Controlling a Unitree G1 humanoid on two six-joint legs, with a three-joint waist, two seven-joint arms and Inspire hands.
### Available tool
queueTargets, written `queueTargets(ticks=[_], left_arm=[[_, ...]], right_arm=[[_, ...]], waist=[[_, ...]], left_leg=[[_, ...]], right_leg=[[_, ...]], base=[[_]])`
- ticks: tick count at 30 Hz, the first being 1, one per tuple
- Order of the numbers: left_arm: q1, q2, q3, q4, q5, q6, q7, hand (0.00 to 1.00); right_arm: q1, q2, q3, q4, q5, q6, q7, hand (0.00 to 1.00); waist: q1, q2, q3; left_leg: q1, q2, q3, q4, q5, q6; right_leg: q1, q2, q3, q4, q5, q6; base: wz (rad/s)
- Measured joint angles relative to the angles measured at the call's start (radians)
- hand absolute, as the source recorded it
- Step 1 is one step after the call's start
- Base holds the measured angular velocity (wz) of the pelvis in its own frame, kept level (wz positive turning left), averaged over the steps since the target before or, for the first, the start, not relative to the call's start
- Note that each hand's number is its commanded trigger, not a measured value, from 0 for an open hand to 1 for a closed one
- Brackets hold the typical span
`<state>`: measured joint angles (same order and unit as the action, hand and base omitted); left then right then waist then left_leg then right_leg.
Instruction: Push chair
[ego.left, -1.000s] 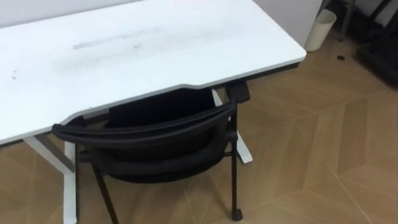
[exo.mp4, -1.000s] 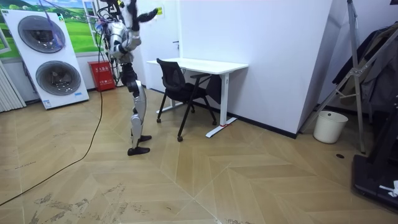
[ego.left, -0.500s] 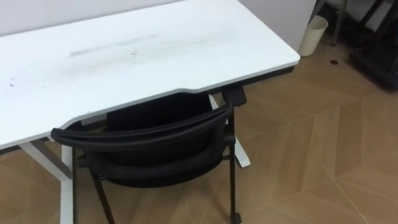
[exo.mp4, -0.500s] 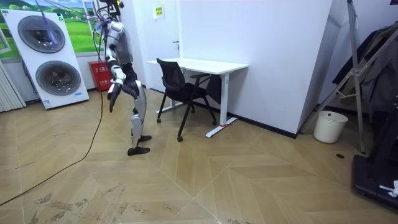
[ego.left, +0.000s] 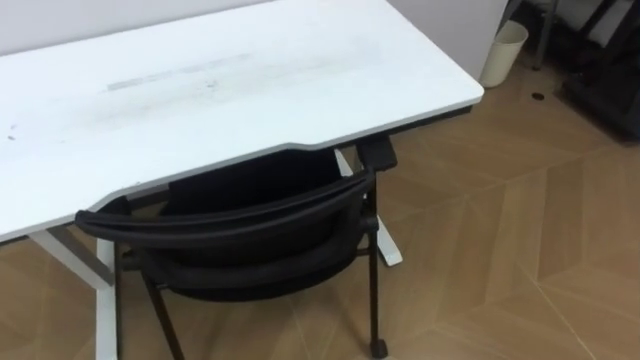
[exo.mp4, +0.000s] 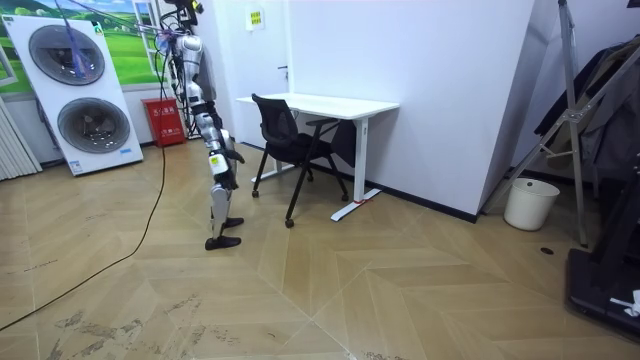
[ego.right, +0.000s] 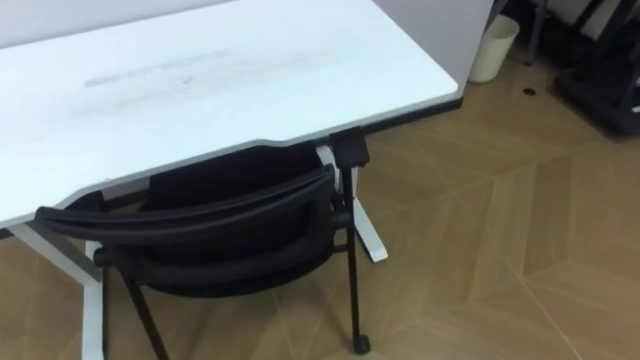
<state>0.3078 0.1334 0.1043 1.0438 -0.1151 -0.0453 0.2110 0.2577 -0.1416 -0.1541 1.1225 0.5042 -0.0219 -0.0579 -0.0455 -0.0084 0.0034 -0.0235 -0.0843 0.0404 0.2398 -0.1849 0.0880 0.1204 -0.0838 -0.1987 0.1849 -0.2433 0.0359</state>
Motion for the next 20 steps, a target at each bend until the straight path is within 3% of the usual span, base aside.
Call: queueTargets(ticks=[7, 20], left_arm=[[-0.091, -0.002, -0.075, 0.010, -0.001, 0.013, -0.127, 0.00], [-0.093, -0.003, -0.057, 0.045, 0.000, 0.013, -0.183, 0.00]], right_arm=[[-0.066, 0.007, 0.112, 0.022, -0.021, 0.025, 0.155, 0.00], [-0.072, 0.019, 0.132, 0.092, -0.072, 0.046, 0.251, 0.00]], waist=[[-0.001, -0.005, 0.0049], [0.000, 0.003, 0.0059]], left_leg=[[-0.005, -0.002, -0.012, -0.008, -0.001, -0.001], [-0.001, -0.006, -0.020, -0.020, -0.001, -0.001]], right_leg=[[0.000, 0.000, -0.019, 0.000, 0.004, -0.001], [0.001, 0.000, -0.020, -0.002, 0.004, -0.001]], base=[[0.06], [0.02]])
